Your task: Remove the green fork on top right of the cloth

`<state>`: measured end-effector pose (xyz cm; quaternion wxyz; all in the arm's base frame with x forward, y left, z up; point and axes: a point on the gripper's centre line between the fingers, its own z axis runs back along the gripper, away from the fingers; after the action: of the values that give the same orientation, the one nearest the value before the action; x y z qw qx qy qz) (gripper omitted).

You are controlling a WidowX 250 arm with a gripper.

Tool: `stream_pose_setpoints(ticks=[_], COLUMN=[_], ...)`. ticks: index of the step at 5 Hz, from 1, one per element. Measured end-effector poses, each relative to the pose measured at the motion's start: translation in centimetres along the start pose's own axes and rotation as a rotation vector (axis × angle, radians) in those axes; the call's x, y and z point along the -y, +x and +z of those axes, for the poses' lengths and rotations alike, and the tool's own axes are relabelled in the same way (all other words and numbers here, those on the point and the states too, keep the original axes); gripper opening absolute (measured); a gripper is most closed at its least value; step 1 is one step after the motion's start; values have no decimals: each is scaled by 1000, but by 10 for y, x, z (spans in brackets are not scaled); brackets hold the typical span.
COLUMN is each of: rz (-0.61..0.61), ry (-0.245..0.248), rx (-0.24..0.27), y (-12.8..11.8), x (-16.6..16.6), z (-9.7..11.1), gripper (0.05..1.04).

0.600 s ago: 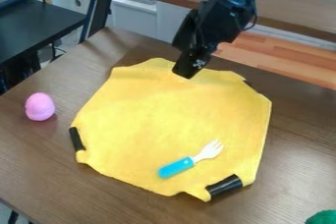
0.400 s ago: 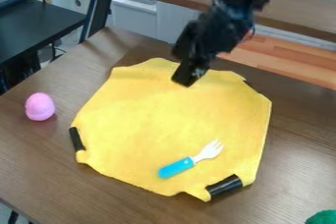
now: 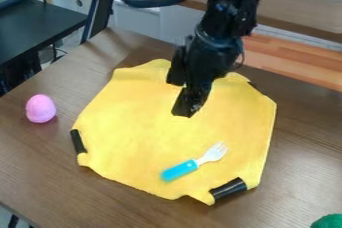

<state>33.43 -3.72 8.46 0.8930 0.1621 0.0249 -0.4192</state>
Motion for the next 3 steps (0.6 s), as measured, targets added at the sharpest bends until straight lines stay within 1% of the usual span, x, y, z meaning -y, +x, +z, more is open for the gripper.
stream_pose_setpoints(ticks=[1,2,3], rz=[37,119,155], ry=[8,-60,-103], rx=[138,260,287], y=[6,8,12], x=[12,17,23], z=[-7,-18,-17], gripper=[1001,1001,1001])
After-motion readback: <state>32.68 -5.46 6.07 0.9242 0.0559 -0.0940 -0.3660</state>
